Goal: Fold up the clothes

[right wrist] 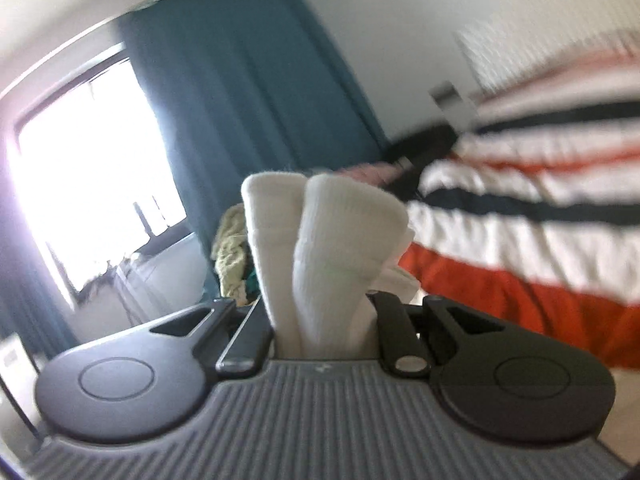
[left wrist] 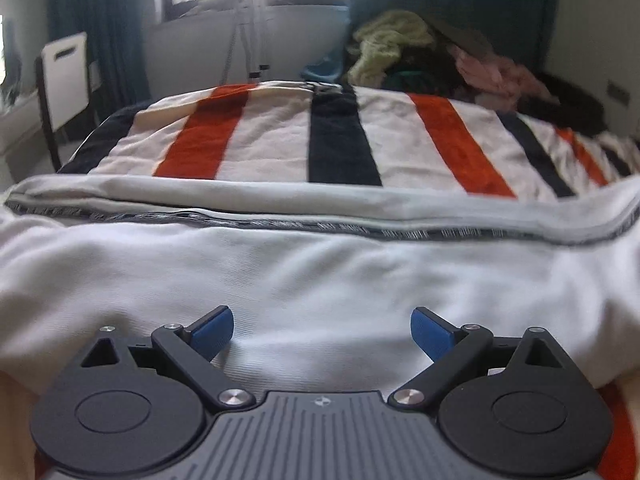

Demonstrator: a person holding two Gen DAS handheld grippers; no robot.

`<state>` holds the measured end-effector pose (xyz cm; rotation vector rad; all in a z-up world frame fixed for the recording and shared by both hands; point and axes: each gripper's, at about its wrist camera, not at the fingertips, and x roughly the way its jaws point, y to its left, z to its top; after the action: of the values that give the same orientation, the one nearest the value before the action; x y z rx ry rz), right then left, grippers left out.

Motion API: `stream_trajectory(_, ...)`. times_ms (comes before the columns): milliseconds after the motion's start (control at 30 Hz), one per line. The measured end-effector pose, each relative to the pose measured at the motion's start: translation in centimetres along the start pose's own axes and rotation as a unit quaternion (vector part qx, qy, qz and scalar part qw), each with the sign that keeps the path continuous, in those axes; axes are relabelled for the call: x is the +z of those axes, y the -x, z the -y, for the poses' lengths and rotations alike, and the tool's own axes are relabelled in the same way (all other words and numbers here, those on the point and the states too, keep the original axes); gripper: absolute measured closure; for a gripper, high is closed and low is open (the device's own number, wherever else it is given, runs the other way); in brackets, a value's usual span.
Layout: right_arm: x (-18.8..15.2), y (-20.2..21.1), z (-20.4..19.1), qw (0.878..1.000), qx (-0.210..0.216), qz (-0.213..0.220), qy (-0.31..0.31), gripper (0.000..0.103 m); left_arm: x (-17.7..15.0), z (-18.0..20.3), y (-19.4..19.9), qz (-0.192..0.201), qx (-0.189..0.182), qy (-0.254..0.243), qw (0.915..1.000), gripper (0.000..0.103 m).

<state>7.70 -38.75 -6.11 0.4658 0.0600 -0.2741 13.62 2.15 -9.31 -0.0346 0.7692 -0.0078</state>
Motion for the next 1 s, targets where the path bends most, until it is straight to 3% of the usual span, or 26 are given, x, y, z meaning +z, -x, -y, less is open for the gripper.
stream_trajectory(200, -0.2, 1.9, -7.5, 0.988, 0.029, 0.030, 0.148, 0.091, 2.2, -4.6, 1.9, 0.029, 0.013, 0.060, 0.9977, 0.007)
stream_trajectory(333, -0.7, 2.2, -12.6, 0.978, 0.053, 0.036, 0.197, 0.091, 3.2, -8.1, 3.3, 0.056, 0.029, 0.111, 0.9918, 0.007)
stream_trajectory(533, -6.4, 4.2, -21.7, 0.948, 0.120, 0.028, 0.292, 0.091, 3.9, -11.6, 4.8, 0.084, 0.027, 0.166, 0.9822, 0.007)
stream_trajectory(600, -9.7, 4.9, -24.2, 0.938, 0.145, 0.005, 0.315, 0.091, 3.7, -12.1, 5.3, 0.092, 0.031, 0.172, 0.9803, 0.007)
stream_trajectory(700, -14.7, 4.4, -26.0, 0.921, 0.179, -0.062, 0.342, 0.091, 3.5, -12.5, 5.2, 0.090, 0.021, 0.186, 0.9783, 0.007)
stream_trajectory(767, -18.6, 4.7, -26.9, 0.901, 0.195, -0.131, 0.364, 0.090, 3.3, -12.7, 5.1, 0.087, 0.012, 0.194, 0.9771, 0.007)
stream_trajectory(833, -21.3, 5.2, -27.1, 0.885, 0.198, -0.160, 0.391, 0.088, 3.3, -12.4, 5.1, 0.091, 0.010, 0.186, 0.9783, 0.007)
stream_trajectory(967, -20.9, 5.5, -27.0, 0.879, 0.209, -0.186, 0.385, 0.083, 3.3, -11.8, 4.9, 0.097, -0.002, 0.173, 0.9801, 0.007)
stream_trajectory(1000, -20.4, 5.3, -26.9, 0.879, 0.214, -0.199, 0.376, 0.075, 3.3, -11.8, 4.7, 0.095, -0.012, 0.174, 0.9801, 0.007)
